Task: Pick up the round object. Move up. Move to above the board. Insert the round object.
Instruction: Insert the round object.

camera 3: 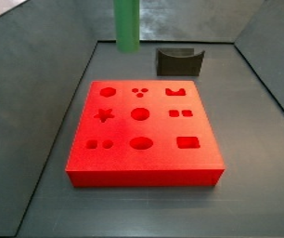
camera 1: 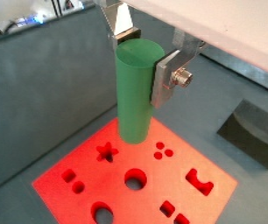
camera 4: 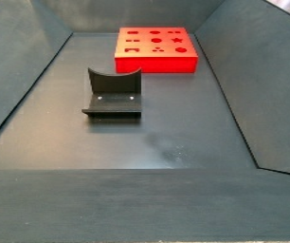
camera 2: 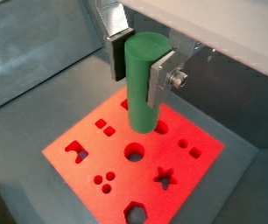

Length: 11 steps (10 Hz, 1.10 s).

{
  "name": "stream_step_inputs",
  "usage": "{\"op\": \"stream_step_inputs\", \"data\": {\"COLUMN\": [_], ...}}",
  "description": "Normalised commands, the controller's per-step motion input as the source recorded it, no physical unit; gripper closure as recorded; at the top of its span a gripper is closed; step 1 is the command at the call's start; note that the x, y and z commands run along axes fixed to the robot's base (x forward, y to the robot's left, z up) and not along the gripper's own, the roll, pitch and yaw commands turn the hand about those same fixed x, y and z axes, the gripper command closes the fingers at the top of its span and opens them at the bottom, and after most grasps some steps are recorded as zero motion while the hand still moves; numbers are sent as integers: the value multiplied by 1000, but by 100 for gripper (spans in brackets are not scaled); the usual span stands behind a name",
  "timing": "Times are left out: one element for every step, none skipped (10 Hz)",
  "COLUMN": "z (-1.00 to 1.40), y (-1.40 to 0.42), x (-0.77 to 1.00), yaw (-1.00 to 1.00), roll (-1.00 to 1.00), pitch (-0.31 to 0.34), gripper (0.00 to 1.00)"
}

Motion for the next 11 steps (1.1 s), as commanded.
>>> {"op": "stream_step_inputs", "data": {"z": [-843, -851, -877, -891, -891, -877, -871, -763, -417, -329, -577], "y": [0, 0, 0, 0, 0, 0, 0, 0, 0, 0, 0], "x": [151, 163, 174, 177, 131, 49, 40, 0, 0, 0, 31], "yaw": [0, 0, 0, 0, 0, 0, 0, 0, 0, 0, 0], "roll": [100, 96, 113, 121, 121, 130, 127, 94, -9, -39, 0], "pitch": [-140, -136, -107, -96, -101, -119, -121, -131, -134, -116, -119], "gripper": [100, 100, 100, 100, 100, 100, 100, 100, 100, 100, 100]}}
